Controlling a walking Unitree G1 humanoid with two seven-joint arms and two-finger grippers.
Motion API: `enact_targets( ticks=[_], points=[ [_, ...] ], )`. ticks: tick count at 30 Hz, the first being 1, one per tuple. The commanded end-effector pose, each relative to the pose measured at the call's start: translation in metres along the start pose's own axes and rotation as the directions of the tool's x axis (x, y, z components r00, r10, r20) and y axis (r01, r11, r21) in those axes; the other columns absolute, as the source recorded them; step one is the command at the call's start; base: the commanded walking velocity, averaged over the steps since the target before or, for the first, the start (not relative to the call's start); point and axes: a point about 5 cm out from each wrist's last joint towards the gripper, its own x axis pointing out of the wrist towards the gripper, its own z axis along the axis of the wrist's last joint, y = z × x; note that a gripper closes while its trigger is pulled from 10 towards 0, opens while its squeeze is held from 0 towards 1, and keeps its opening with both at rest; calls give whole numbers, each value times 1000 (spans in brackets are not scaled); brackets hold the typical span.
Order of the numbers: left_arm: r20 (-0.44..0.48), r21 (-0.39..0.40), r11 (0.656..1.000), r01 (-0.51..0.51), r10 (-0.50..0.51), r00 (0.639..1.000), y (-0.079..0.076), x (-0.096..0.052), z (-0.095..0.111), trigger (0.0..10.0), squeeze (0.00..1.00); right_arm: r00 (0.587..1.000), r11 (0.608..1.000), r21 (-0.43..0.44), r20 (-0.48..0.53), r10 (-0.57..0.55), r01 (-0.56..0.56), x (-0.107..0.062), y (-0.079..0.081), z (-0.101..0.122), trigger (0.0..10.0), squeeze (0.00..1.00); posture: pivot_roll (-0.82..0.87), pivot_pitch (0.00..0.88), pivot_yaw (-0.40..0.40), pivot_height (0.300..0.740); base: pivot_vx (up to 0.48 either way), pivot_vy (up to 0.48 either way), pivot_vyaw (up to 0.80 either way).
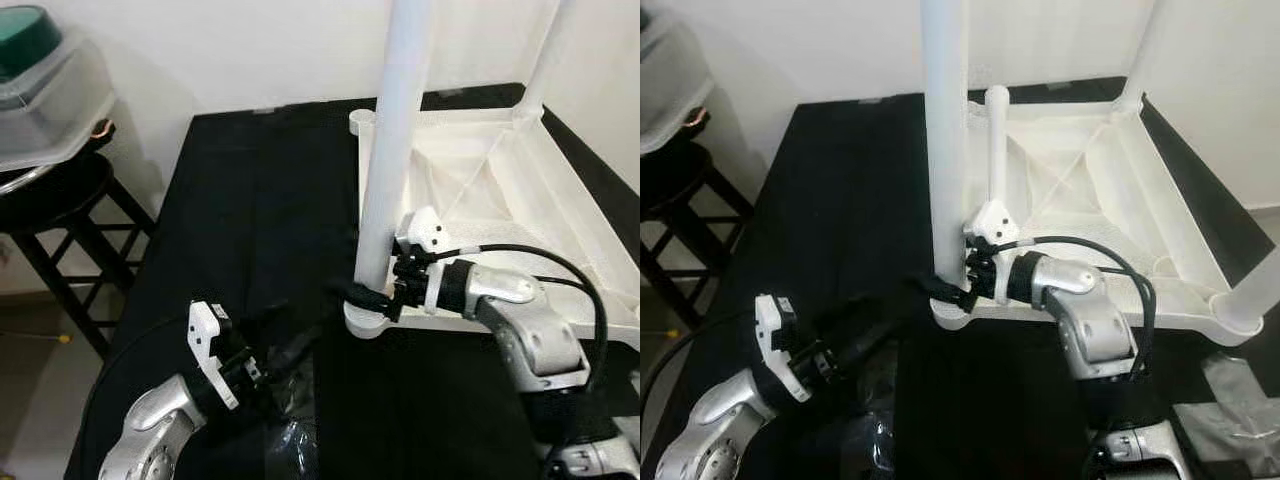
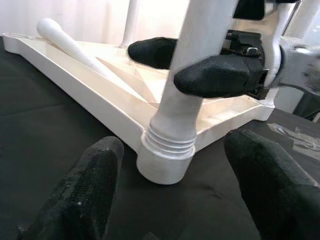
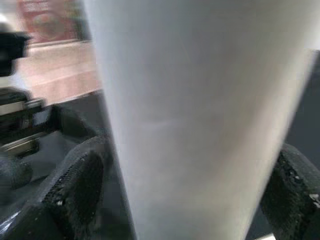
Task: Building children table
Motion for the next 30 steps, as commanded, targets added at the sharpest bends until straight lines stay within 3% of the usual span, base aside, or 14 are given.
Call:
enact_targets(
  ticks=[1, 2, 3, 4, 5, 6, 15, 23, 25, 26, 27, 28, 29, 30],
  points=[
    [-18, -4, 1000, -5, 5, 1000, -1, -3, -5, 10000, 0, 999, 999, -25, 15, 42, -42, 0, -3, 5, 10000, 0, 46, 146, 39, 740, 0, 0, 0],
    [-19, -1, 1000, -3, 3, 1000, -2, -2, -5, 10000, 0, 995, 995, -17, 25, 95, -94, -1, -14, 12, 10000, 0, 51, 146, 37, 740, 0, 0, 0],
    [-19, -1, 1000, -3, 3, 1000, -2, -2, -5, 10000, 0, 995, 995, -17, 25, 95, -94, -1, -14, 12, 10000, 0, 51, 146, 37, 740, 0, 0, 0],
    [-19, -1, 1000, -3, 3, 1000, -2, -2, -5, 10000, 0, 992, 993, -12, 31, 122, -122, -1, -17, 14, 4157, 0, 51, 146, 36, 740, 0, 0, 0],
    [-19, -1, 1000, -3, 3, 1000, -2, -2, -5, 10000, 0, 992, 993, -12, 31, 122, -122, -1, -17, 14, 4157, 0, 51, 146, 36, 740, 0, 0, 0],
    [-19, 0, 1000, -3, 3, 1000, -3, -2, -5, 10000, 0, 989, 990, -10, 35, 142, -142, -3, -20, 16, 0, 0, 53, 147, 37, 740, 0, 0, 0],
    [-17, 0, 1000, -2, 2, 1000, -4, -2, -5, 10000, 0, 971, 971, -5, 21, 238, -238, -12, -27, 15, 0, 0, 42, 156, 33, 740, 0, 0, 0],
    [-14, -1, 1000, -2, 2, 1000, -4, -1, -5, 10000, 0, 976, 976, -2, 15, 218, -218, -14, -23, 6, 0, 0, 28, 165, 32, 740, 0, 0, 0],
    [-14, -1, 1000, -3, 3, 1000, -4, -2, -4, 10000, 0, 1000, 1000, 10, -5, 15, -15, -14, -20, -8, 0, 0, 25, 168, 30, 740, 0, 0, 0],
    [-14, -1, 1000, -3, 3, 1000, -4, -2, -4, 10000, 0, 1000, 1000, 10, -5, 15, -15, -14, -20, -8, 0, 0, 25, 168, 30, 740, 0, 0, 0],
    [-14, -2, 1000, -3, 3, 1000, -5, -3, -4, 10000, 0, 990, 989, 45, -8, -142, 142, -8, -14, -20, 0, 0, 18, 173, 6, 740, 0, 0, 0],
    [-13, -3, 1000, -4, 4, 1000, -4, -4, -3, 10000, 0, 917, 913, 87, -24, -398, 399, 3, -9, -33, 0, 0, 13, 175, 14, 740, 0, 0, 0],
    [-13, -3, 1000, -4, 4, 1000, -4, -4, -3, 10000, 0, 917, 913, 87, -24, -398, 399, 3, -9, -33, 0, 0, 13, 175, 14, 740, 0, 0, 0],
    [-14, -4, 1000, -2, 1, 1000, -4, -4, -4, 10000, 0, 834, 822, 145, -114, -539, 551, 15, 8, -53, 0, 0, 15, 178, 25, 740, 0, 0, 0]
  ],
)
